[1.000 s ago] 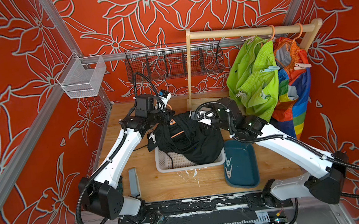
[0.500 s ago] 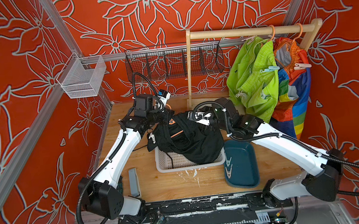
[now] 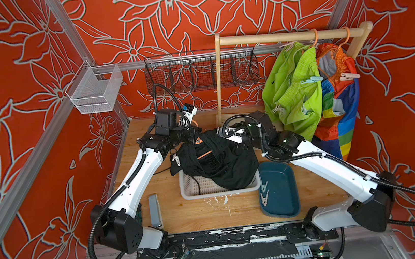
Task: Remove the clothespins securing shorts to the hanger
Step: Remove the clothespin from the hanger.
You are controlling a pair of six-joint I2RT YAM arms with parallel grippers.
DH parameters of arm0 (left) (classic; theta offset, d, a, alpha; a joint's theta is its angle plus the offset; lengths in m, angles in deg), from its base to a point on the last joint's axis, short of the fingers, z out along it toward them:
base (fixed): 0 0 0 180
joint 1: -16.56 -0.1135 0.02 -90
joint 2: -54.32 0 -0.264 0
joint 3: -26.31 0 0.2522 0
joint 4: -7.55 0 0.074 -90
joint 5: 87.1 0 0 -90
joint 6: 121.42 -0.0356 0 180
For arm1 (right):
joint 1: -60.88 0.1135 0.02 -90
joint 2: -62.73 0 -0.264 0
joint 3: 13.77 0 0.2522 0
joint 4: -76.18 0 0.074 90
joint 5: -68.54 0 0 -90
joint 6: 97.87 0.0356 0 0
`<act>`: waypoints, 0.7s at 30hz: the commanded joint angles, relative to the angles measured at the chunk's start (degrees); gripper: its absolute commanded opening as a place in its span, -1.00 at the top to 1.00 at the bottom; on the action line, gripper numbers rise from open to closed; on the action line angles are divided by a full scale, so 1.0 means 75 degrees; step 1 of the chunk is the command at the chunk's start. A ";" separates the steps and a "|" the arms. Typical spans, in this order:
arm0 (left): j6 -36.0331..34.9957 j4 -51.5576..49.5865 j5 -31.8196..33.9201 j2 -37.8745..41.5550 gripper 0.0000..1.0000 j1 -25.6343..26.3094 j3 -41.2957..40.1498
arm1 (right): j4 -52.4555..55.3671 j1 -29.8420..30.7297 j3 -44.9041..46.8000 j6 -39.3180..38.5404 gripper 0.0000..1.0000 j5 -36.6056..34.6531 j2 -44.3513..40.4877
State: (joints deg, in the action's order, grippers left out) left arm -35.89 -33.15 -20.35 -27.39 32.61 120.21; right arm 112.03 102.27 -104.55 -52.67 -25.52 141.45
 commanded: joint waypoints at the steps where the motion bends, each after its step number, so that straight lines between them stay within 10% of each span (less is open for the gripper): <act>1: 0.0080 0.0334 -0.0164 0.0324 1.00 -0.0068 0.0026 | 0.0184 -0.0080 -0.0185 -0.0019 0.09 0.0072 0.0129; 21: 0.0138 0.0369 -0.0316 0.0300 1.00 -0.0171 0.0038 | 0.0043 -0.0210 -0.0220 0.0024 0.32 0.0113 0.0262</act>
State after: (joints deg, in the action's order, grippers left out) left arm -35.63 -33.17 -21.27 -27.37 31.89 120.21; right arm 111.50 100.94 -104.66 -52.56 -25.54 143.03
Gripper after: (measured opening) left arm 0.095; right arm 0.352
